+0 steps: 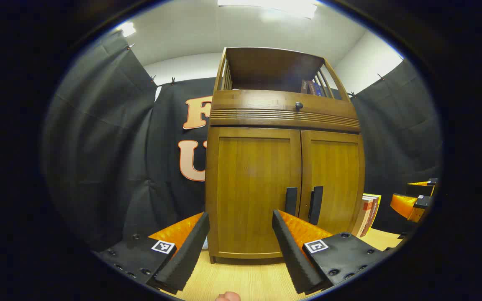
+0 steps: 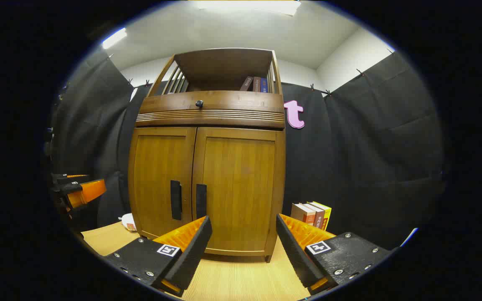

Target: Open the right door of the double-door shoe cabinet with the right hand, and open the left door with the left hand.

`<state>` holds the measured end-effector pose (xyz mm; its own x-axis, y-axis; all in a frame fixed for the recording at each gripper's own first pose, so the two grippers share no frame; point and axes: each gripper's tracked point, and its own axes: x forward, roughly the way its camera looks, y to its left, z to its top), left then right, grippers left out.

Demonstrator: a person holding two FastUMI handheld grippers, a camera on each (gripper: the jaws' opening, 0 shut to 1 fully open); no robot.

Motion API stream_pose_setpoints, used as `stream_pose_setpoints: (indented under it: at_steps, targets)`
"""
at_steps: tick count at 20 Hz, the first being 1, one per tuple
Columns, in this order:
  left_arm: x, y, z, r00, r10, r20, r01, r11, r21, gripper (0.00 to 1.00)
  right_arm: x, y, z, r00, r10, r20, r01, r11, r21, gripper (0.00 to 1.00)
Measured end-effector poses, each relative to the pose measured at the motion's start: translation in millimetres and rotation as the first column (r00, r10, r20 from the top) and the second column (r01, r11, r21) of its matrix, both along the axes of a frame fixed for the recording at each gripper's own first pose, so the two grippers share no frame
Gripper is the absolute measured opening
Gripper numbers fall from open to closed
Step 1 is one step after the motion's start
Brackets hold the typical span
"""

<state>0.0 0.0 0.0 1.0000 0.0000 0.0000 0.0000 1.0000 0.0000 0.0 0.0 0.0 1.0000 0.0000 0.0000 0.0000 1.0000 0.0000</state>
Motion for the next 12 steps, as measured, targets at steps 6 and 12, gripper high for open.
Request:
stream_pose_setpoints:
  at_steps: [6, 12]
  targets:
    - [-6, -11, 13, 1.0, -0.017, 0.024, 0.017, 1.0, 0.011, 0.96, -11, -5, 15, 0.999, -0.004, 0.038, 0.005, 1.0, -0.018, 0.94]
    - [-15, -10, 13, 1.0, -0.017, 0.024, 0.016, 1.0, 0.015, 0.94, -15, -5, 15, 0.998, -0.023, 0.053, 0.022, 1.0, 0.015, 0.94]
